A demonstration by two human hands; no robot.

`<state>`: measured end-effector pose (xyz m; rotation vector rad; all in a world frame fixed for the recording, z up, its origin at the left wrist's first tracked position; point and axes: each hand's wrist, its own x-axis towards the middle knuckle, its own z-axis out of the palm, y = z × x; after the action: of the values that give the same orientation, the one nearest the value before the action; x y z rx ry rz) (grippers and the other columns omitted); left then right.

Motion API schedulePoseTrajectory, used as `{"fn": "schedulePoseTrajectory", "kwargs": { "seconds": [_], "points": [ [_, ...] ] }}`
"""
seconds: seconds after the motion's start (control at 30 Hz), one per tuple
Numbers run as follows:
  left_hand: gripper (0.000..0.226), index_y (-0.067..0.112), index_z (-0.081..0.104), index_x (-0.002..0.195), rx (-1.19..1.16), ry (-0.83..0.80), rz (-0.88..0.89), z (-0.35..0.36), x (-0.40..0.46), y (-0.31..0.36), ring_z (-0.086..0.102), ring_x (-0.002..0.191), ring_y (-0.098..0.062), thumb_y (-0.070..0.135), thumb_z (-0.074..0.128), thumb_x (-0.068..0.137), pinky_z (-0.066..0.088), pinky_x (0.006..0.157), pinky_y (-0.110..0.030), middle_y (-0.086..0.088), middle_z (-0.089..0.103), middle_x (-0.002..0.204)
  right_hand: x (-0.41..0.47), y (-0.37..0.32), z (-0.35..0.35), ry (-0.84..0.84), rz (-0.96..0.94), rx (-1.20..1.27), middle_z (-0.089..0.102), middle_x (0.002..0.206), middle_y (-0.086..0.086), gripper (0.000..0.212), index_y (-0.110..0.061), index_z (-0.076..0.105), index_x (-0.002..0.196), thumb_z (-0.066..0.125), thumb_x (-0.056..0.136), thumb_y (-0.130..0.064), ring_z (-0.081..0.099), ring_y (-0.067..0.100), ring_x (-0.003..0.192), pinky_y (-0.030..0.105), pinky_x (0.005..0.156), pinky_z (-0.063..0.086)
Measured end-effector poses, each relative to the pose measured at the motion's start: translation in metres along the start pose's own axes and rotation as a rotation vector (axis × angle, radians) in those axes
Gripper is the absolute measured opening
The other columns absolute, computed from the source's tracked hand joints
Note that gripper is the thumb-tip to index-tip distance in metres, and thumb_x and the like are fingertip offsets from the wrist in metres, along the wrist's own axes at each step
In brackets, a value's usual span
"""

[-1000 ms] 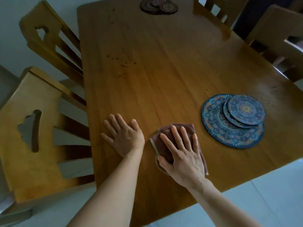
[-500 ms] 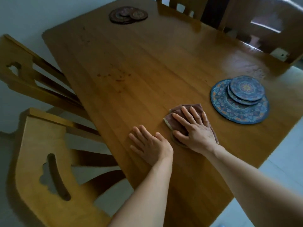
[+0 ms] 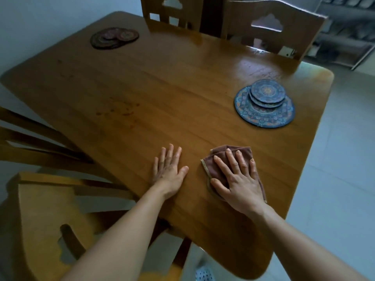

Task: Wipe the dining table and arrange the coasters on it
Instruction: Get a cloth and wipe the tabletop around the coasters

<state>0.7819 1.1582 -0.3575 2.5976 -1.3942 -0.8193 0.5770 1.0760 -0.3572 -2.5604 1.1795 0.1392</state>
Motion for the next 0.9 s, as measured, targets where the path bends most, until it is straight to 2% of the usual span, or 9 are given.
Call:
{"fn": "schedulePoseTrajectory", "kwargs": {
  "seconds": [0.13, 0.37, 0.57, 0.7, 0.9],
  "points": [
    [0.072, 0.035, -0.016, 0.153, -0.001, -0.079, 0.024, -0.005, 0.002, -0.004, -0.036, 0.141, -0.014, 0.049, 0.033, 0.102, -0.023, 0.113, -0.037, 0.007, -0.034, 0.156, -0.021, -0.012, 0.008, 0.015, 0.052, -0.002, -0.023, 0.16, -0.009, 0.074, -0.048, -0.007, 0.15, 0.002, 0.082, -0.074, -0.03, 0.016, 0.144, 0.047, 0.116, -0.02],
    [0.086, 0.03, -0.019, 0.152, -0.024, -0.172, 0.085, -0.016, 0.0, -0.004, -0.038, 0.14, -0.019, 0.051, 0.044, 0.098, -0.024, 0.112, -0.04, 0.002, -0.038, 0.155, -0.056, -0.051, 0.029, 0.043, 0.195, 0.049, -0.027, 0.159, -0.005, 0.081, -0.048, -0.012, 0.15, 0.012, 0.079, -0.079, -0.034, 0.019, 0.142, 0.052, 0.114, -0.021],
    [0.09, 0.028, -0.019, 0.153, -0.01, -0.171, 0.1, -0.015, 0.002, -0.002, -0.038, 0.14, -0.021, 0.053, 0.047, 0.096, -0.024, 0.112, -0.043, -0.001, -0.037, 0.156, -0.057, -0.074, 0.037, 0.036, 0.237, 0.017, -0.029, 0.159, -0.003, 0.083, -0.047, -0.016, 0.149, 0.011, 0.078, -0.08, -0.034, 0.021, 0.143, 0.055, 0.114, -0.019],
    [0.092, 0.026, -0.017, 0.154, 0.016, -0.161, 0.078, -0.013, 0.005, -0.001, -0.037, 0.141, -0.021, 0.062, 0.043, 0.093, -0.022, 0.115, -0.044, -0.002, -0.034, 0.157, -0.049, -0.084, 0.037, 0.026, 0.263, 0.019, -0.026, 0.16, -0.003, 0.087, -0.047, -0.013, 0.15, 0.008, 0.073, -0.082, -0.032, 0.021, 0.143, 0.054, 0.114, -0.02],
    [0.085, 0.028, -0.014, 0.154, -0.103, -0.253, 0.09, -0.021, 0.006, -0.001, -0.036, 0.141, -0.018, 0.073, 0.021, 0.092, -0.024, 0.115, -0.044, 0.001, -0.032, 0.158, -0.029, -0.096, 0.031, -0.047, 0.313, 0.034, -0.036, 0.155, -0.003, 0.092, -0.046, -0.022, 0.147, 0.001, 0.067, -0.084, -0.039, 0.021, 0.139, 0.056, 0.113, -0.022]
  ]
}}
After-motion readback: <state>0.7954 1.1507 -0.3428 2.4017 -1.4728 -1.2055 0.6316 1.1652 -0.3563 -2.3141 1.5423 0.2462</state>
